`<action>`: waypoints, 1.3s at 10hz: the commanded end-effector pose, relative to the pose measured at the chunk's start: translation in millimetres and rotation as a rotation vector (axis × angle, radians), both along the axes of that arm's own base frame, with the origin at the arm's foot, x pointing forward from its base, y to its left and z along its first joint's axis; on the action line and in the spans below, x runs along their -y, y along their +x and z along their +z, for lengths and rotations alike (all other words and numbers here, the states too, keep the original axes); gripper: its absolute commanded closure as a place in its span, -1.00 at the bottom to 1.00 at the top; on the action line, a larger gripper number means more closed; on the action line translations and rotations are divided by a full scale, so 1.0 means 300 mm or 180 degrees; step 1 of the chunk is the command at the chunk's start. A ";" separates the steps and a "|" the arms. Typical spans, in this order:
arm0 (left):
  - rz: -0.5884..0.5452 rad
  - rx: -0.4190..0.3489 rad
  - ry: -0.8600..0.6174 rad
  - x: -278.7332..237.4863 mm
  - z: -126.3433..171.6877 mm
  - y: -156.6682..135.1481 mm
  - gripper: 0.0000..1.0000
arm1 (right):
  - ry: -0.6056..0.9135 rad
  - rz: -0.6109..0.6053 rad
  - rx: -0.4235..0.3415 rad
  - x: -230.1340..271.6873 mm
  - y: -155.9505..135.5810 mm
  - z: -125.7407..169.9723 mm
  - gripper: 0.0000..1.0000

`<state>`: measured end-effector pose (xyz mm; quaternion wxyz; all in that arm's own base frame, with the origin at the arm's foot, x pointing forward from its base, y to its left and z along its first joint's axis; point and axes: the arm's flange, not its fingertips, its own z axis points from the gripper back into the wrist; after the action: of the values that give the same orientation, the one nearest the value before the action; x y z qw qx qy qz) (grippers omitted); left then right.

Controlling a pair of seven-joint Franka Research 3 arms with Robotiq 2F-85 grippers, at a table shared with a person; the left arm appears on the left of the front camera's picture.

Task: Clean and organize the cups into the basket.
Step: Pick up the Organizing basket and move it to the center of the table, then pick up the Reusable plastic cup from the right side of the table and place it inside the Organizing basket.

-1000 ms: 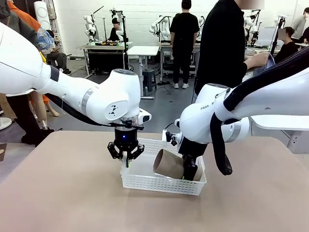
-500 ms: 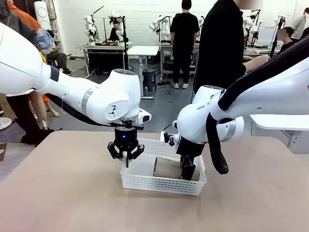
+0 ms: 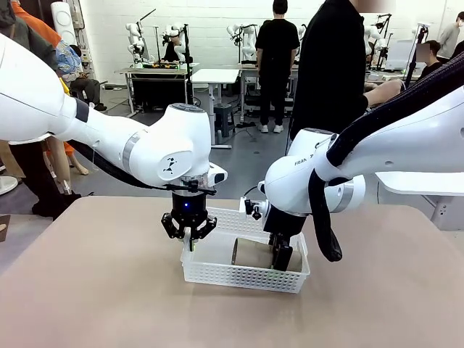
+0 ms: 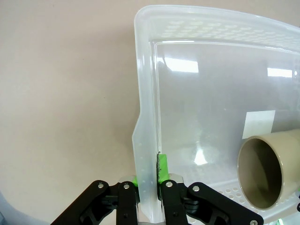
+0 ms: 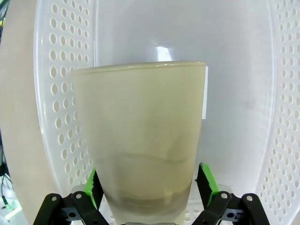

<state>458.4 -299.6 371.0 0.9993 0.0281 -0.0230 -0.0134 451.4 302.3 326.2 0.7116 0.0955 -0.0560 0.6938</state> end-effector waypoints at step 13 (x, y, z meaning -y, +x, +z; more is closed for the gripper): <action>0.0014 0.0017 0.0010 0.002 0.005 -0.001 1.00 | 0.2290 -0.0170 0.0723 1.239 -0.154 0.334 -1.00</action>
<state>458.6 -299.3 370.7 0.9993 0.0282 -0.0228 -0.0131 405.3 -58.1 439.5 0.6585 0.2374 -0.3579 0.6180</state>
